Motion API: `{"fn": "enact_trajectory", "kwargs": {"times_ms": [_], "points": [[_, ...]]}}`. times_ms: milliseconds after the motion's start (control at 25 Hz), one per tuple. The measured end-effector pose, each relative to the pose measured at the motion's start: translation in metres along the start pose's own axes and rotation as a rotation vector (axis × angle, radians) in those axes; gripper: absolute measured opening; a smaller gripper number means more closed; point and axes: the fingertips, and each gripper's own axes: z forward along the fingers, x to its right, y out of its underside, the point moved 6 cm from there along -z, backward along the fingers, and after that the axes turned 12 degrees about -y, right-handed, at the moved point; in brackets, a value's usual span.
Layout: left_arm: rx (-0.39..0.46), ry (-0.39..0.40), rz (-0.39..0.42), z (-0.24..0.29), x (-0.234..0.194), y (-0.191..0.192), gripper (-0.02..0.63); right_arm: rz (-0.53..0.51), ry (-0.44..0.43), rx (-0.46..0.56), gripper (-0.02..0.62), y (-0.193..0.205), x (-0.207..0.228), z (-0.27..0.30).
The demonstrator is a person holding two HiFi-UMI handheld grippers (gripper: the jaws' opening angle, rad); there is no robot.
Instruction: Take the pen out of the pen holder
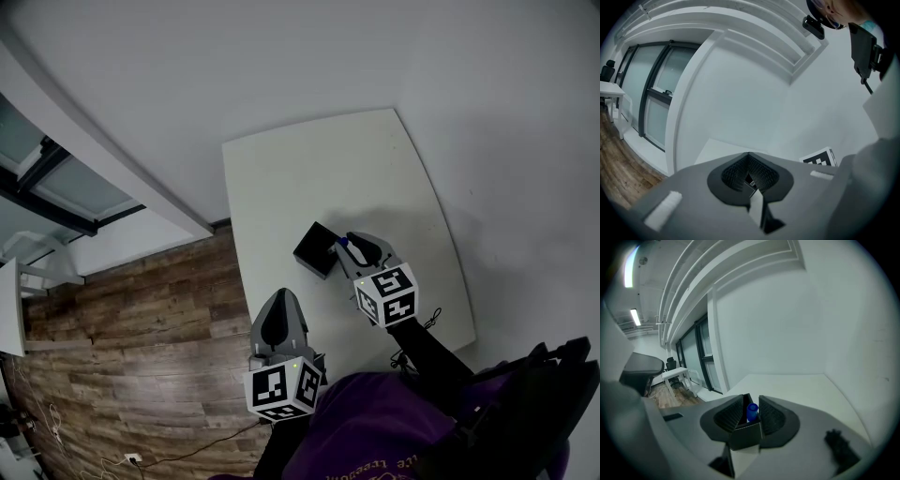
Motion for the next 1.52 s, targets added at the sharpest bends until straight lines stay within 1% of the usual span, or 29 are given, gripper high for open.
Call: {"fn": "enact_trajectory", "kwargs": {"times_ms": [440,640,960,1200,1520], "points": [[0.001,-0.005,-0.007,0.0,-0.004,-0.004,0.008,0.005,-0.005,-0.055,0.094,0.006,-0.001,0.004],[0.001,-0.004,-0.006,0.0,-0.005,-0.006,0.007,-0.017,0.006,-0.058,0.084,0.007,-0.002,0.003],[0.008,0.0,-0.002,0.002,-0.004,-0.006,0.007,-0.013,-0.019,-0.027,0.08,0.004,-0.003,0.003],[0.014,-0.001,0.001,0.002,0.0,-0.003,0.008,-0.014,-0.018,-0.009,0.08,0.002,0.001,0.001],[0.034,0.005,0.004,-0.01,0.001,-0.001,0.008,-0.025,-0.033,0.034,0.08,-0.002,-0.009,-0.008]]}}
